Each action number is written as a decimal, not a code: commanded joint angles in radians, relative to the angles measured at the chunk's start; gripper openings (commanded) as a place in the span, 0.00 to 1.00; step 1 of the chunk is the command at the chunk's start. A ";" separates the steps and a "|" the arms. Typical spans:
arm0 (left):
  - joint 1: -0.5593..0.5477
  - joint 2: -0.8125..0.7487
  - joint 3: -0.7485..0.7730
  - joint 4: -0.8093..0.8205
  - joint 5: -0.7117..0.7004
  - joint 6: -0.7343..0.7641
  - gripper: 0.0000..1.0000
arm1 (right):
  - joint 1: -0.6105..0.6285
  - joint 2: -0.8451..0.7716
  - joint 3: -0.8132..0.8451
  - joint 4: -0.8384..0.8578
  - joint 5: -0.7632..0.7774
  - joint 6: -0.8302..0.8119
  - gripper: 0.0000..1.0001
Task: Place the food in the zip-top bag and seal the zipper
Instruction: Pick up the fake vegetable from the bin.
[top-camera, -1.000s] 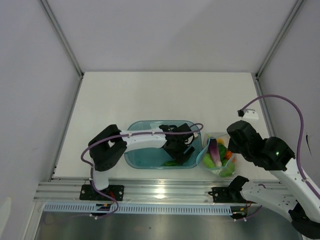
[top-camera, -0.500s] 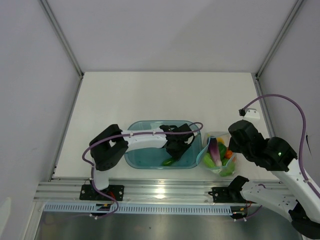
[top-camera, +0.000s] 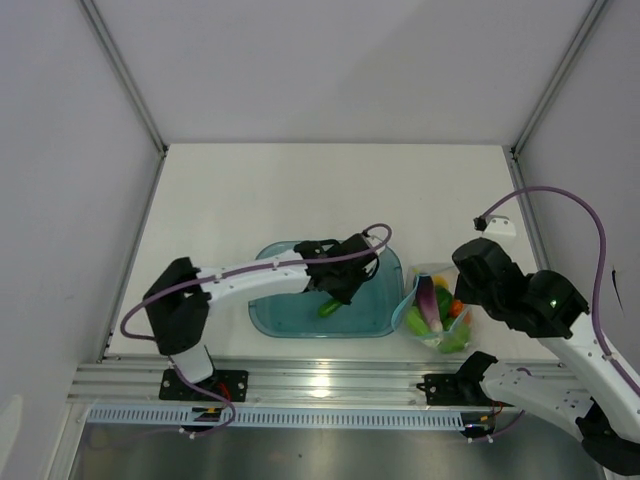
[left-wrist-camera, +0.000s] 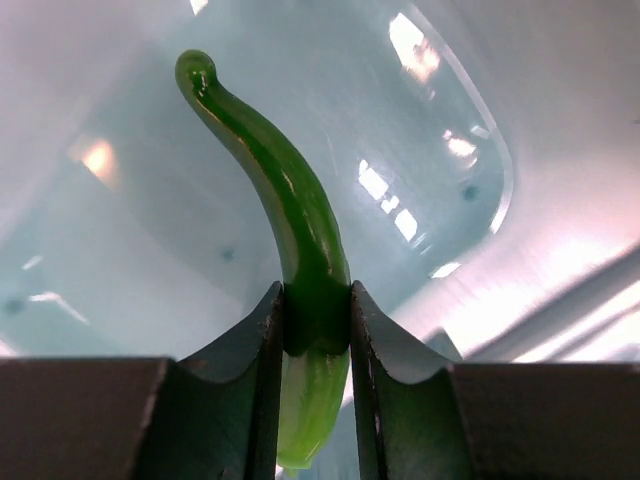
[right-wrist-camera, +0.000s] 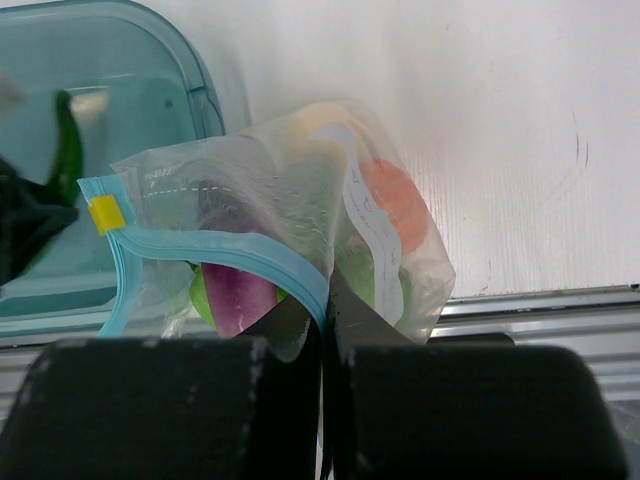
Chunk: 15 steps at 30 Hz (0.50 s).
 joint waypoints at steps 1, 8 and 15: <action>0.009 -0.178 0.026 -0.034 -0.069 -0.024 0.01 | -0.004 0.008 0.045 0.004 0.024 -0.001 0.00; 0.018 -0.381 0.102 -0.105 0.005 -0.073 0.01 | -0.003 0.030 0.052 0.010 0.020 -0.001 0.00; 0.052 -0.531 0.096 -0.027 0.370 -0.157 0.01 | -0.003 0.033 0.050 0.015 0.015 0.001 0.00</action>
